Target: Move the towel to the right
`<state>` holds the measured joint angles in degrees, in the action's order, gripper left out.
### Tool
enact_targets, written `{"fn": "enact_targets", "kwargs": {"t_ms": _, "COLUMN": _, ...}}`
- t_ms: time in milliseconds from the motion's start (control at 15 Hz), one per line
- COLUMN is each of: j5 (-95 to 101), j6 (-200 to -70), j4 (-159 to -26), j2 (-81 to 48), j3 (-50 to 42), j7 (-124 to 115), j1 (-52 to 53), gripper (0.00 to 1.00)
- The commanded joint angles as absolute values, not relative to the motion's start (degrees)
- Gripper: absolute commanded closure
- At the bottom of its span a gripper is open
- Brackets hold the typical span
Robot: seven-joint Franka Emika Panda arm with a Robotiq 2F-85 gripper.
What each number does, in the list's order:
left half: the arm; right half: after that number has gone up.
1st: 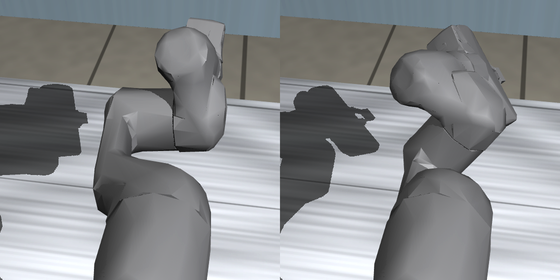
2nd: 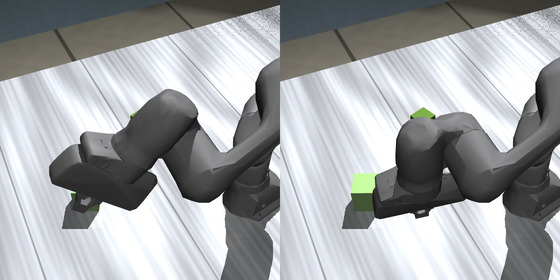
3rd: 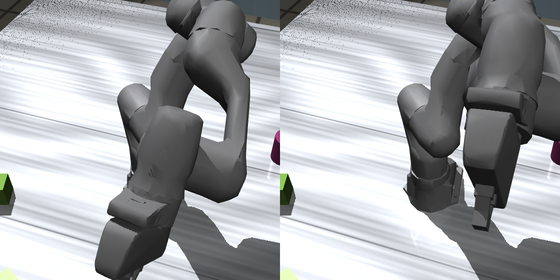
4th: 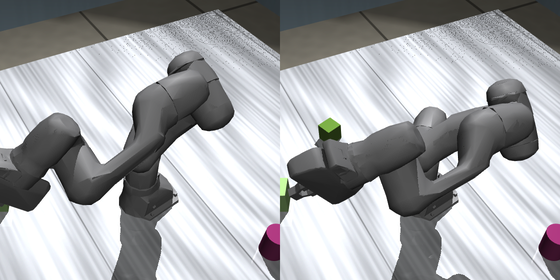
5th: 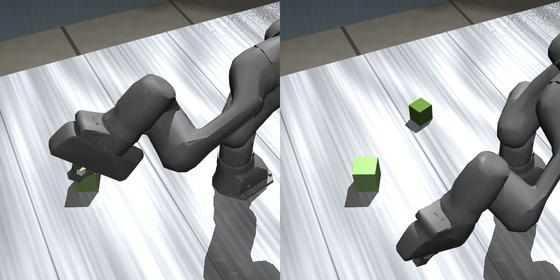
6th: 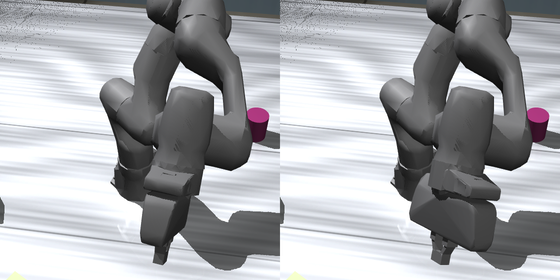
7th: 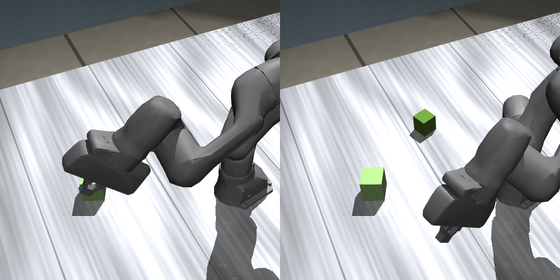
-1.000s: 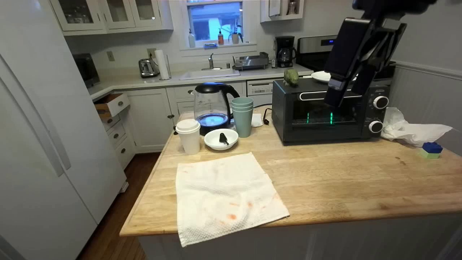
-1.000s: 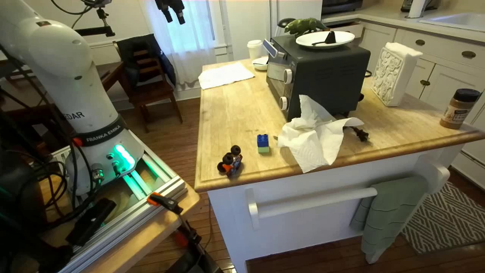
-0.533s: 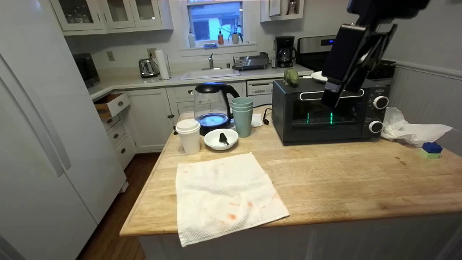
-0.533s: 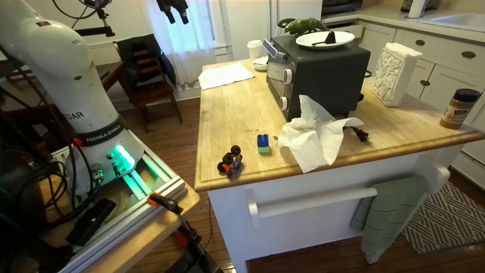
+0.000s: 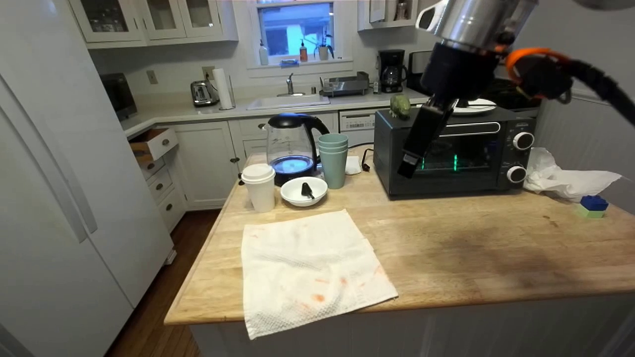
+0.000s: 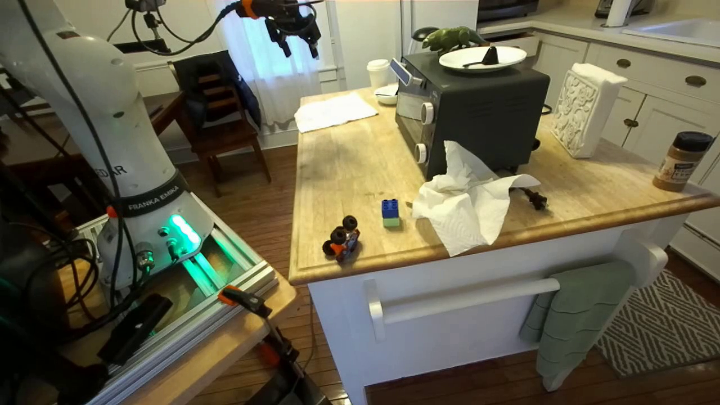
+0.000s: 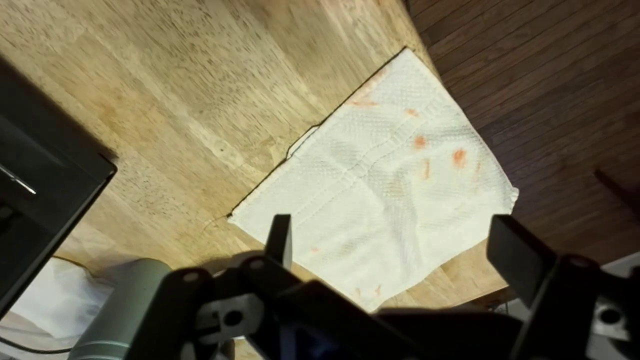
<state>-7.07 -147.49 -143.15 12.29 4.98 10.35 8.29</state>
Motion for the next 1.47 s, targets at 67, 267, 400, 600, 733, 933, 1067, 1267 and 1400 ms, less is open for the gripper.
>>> {"fn": "enact_targets", "kwargs": {"t_ms": 67, "j5": -21.5, "j6": -153.7, "j4": -139.8, "j2": 1.9, "j3": 0.8, "j7": 30.7, "j1": 12.1, "gripper": 0.0}}
{"fn": "enact_targets", "kwargs": {"t_ms": 267, "j5": -27.6, "j6": -157.2, "j4": -137.9, "j2": -2.9, "j3": 3.3, "j7": 37.5, "j1": 10.8, "gripper": 0.0}}
{"fn": "enact_targets", "kwargs": {"t_ms": 400, "j5": -27.9, "j6": -162.7, "j4": -137.0, "j2": -5.5, "j3": 5.3, "j7": 38.9, "j1": 9.5, "gripper": 0.0}}
{"fn": "enact_targets", "kwargs": {"t_ms": 600, "j5": -27.8, "j6": -164.8, "j4": -135.2, "j2": -8.4, "j3": 5.3, "j7": 40.6, "j1": 10.0, "gripper": 0.0}}
{"fn": "enact_targets", "kwargs": {"t_ms": 733, "j5": -25.8, "j6": -164.6, "j4": -137.0, "j2": -6.9, "j3": 4.8, "j7": 38.2, "j1": 10.4, "gripper": 0.0}}
{"fn": "enact_targets", "kwargs": {"t_ms": 933, "j5": -25.8, "j6": -164.6, "j4": -136.1, "j2": -7.8, "j3": 4.8, "j7": 38.7, "j1": 10.3, "gripper": 0.0}}
{"fn": "enact_targets", "kwargs": {"t_ms": 1067, "j5": -25.8, "j6": -164.6, "j4": -136.1, "j2": -7.8, "j3": 4.8, "j7": 38.7, "j1": 10.3, "gripper": 0.0}}
{"fn": "enact_targets", "kwargs": {"t_ms": 1267, "j5": -26.7, "j6": -167.4, "j4": -133.1, "j2": -12.0, "j3": 5.4, "j7": 43.6, "j1": 9.7, "gripper": 0.0}}
{"fn": "enact_targets", "kwargs": {"t_ms": 1400, "j5": -28.5, "j6": -169.2, "j4": -131.7, "j2": -13.8, "j3": 6.4, "j7": 47.3, "j1": 8.8, "gripper": 0.26}}
